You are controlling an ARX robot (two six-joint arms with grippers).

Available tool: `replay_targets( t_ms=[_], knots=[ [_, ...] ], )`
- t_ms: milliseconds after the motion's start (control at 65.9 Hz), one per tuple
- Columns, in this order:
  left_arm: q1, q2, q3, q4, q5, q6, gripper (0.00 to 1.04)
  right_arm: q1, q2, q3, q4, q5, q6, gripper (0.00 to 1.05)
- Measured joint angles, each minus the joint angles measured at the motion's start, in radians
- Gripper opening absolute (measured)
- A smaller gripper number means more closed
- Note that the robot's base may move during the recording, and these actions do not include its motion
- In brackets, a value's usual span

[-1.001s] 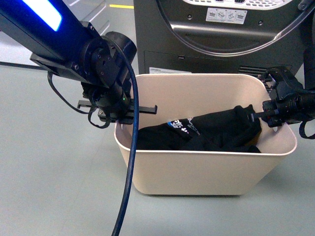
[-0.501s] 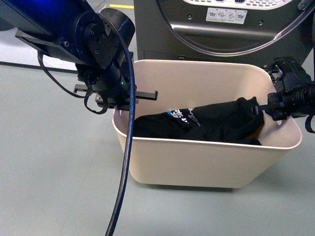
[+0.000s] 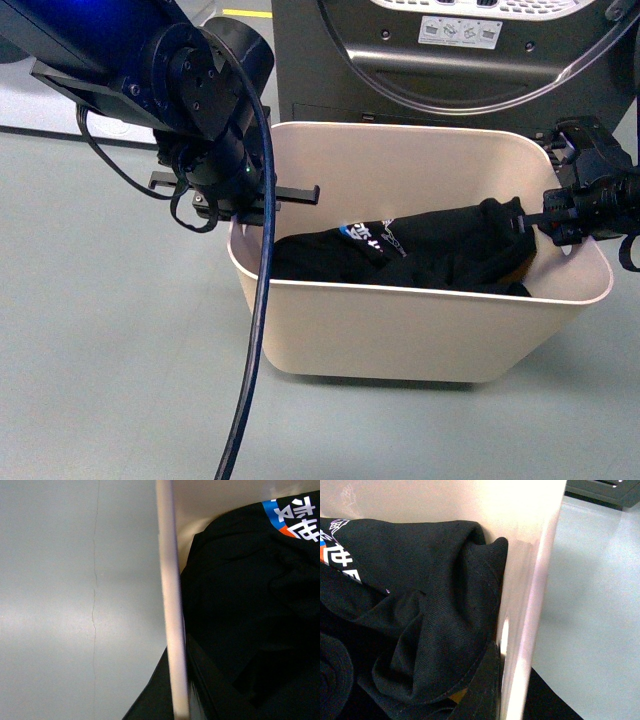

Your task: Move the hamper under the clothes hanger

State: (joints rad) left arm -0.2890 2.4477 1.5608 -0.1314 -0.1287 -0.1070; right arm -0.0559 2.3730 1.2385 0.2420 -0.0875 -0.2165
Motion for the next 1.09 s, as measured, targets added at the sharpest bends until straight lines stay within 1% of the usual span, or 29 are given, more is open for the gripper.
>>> replay_targets(
  t_ms=[470, 668, 941, 1092],
  knots=[
    [0.003, 0.0, 0.0, 0.0, -0.002, 0.0, 0.05, 0.003, 0.0, 0.0, 0.0, 0.0, 0.0, 0.06],
    [0.034, 0.0, 0.0, -0.004, -0.008, 0.0, 0.05, 0.031, 0.0, 0.001, 0.006, -0.014, 0.015, 0.06],
    [-0.006, -0.002, 0.001, -0.002, 0.011, 0.0, 0.05, -0.012, 0.0, 0.0, 0.005, 0.004, 0.005, 0.06],
    [-0.006, -0.002, 0.001, -0.002, 0.005, 0.001, 0.05, -0.011, 0.0, -0.002, 0.005, -0.001, 0.003, 0.06]
  ],
)
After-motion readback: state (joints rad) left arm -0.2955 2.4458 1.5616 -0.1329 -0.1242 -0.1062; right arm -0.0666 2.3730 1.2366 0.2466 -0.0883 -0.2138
